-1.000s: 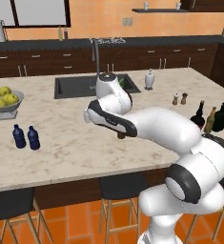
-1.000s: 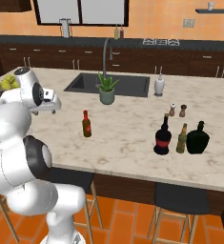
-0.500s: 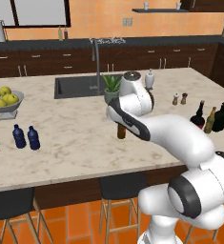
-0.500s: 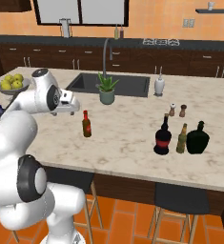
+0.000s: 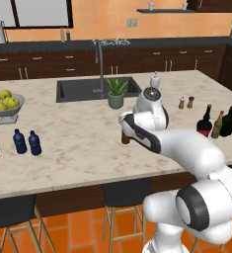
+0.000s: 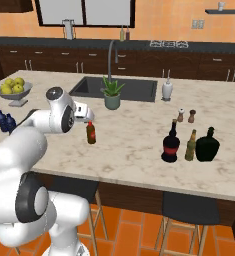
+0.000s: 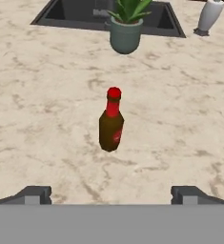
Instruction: Move the plastic bottles in the middle to the plastics group, and the glass bottles in the middle to the glass group.
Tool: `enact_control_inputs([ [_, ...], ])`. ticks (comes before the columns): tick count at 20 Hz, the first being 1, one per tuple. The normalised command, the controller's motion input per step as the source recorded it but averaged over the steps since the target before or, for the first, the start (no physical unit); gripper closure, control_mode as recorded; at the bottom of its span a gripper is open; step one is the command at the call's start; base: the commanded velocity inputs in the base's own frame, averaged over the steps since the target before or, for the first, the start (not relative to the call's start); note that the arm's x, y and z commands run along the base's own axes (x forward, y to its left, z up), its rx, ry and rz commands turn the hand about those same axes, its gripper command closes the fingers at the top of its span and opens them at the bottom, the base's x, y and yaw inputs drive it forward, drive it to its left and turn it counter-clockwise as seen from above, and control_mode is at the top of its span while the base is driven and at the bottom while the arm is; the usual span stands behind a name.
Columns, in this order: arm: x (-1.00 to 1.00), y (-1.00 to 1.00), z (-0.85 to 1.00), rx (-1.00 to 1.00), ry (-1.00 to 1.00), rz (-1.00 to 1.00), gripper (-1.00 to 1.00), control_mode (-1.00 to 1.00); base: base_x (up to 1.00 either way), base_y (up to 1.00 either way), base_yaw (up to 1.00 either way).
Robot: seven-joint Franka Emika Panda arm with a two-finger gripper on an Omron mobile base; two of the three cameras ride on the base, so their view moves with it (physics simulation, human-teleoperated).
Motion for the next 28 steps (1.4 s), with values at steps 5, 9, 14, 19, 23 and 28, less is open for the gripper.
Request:
enact_control_inputs([
  [5,0.31,-0.06,0.0,0.0,-0.01,0.0,-1.0,-1.0,0.0,0.0,0.0],
  [9,0.22,0.0,0.0,0.0,0.11,0.02,-1.0,-1.0,0.0,0.0,0.0],
  [14,0.33,0.0,0.0,0.0,0.17,0.01,-1.0,-1.0,0.0,0.0,0.0],
  [19,0.13,0.0,-0.23,0.0,0.09,0.0,-1.0,-1.0,0.0,0.0,0.0],
  [23,0.01,0.0,-0.54,0.0,0.0,0.01,-1.0,-1.0,0.0,0.0,0.0],
  [28,0.0,0.0,-0.5,0.0,-0.03,0.01,-1.0,-1.0,0.0,0.0,0.0],
])
